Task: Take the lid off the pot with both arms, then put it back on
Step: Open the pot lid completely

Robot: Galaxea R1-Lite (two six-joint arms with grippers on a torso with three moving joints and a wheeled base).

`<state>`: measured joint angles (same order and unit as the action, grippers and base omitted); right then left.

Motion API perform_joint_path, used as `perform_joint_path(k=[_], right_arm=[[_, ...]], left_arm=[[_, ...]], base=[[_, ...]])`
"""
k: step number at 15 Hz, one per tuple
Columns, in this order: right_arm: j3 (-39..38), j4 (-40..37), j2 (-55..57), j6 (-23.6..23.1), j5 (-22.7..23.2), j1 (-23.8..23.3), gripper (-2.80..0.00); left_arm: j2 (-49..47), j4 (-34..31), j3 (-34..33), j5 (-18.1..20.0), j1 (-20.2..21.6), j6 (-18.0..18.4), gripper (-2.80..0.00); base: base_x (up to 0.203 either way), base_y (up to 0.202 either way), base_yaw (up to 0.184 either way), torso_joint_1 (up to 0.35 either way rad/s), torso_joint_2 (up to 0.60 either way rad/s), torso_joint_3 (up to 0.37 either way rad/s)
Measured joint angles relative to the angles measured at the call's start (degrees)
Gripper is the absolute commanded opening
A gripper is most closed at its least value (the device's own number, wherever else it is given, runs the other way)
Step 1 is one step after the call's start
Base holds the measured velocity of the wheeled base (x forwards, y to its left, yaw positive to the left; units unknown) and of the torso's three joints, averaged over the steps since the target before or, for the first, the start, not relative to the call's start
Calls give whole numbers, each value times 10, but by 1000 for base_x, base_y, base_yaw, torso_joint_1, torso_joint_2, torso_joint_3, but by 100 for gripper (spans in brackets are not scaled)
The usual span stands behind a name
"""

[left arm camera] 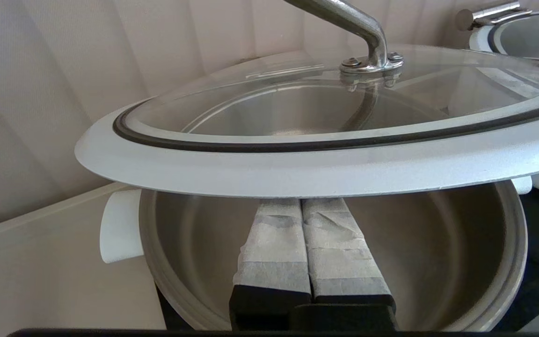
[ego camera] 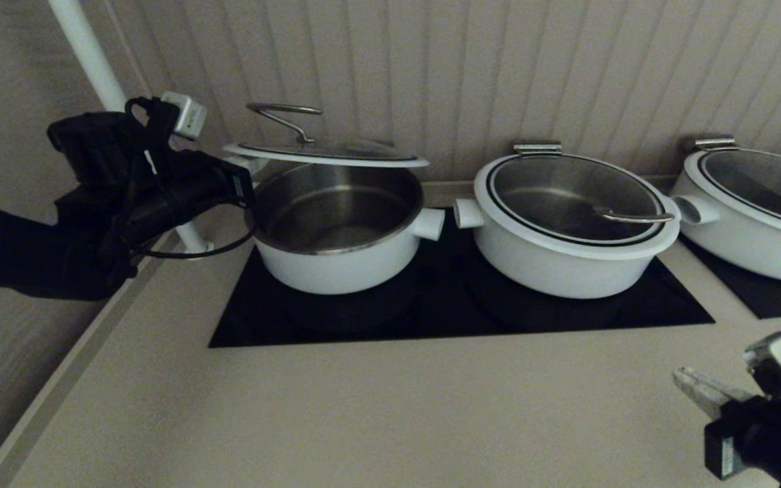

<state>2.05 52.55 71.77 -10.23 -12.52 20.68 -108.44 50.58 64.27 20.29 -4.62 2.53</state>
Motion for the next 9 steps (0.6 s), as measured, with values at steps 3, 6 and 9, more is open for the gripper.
perform_joint_path(k=[3, 6, 9], right_arm=[[-17, -90, -53, 6, -28, -25, -280], [-20, -220, -130, 8, -46, -32, -280], [-20, -365, -232, 8, -41, -33, -280]], left_arm=[[0, 0, 0, 0, 0, 0, -280], [0, 0, 0, 0, 0, 0, -280], [-1, 0, 0, 0, 0, 0, -280]], base=[[0, 0, 0, 0, 0, 0], [0, 0, 0, 0, 0, 0], [0, 0, 0, 0, 0, 0]])
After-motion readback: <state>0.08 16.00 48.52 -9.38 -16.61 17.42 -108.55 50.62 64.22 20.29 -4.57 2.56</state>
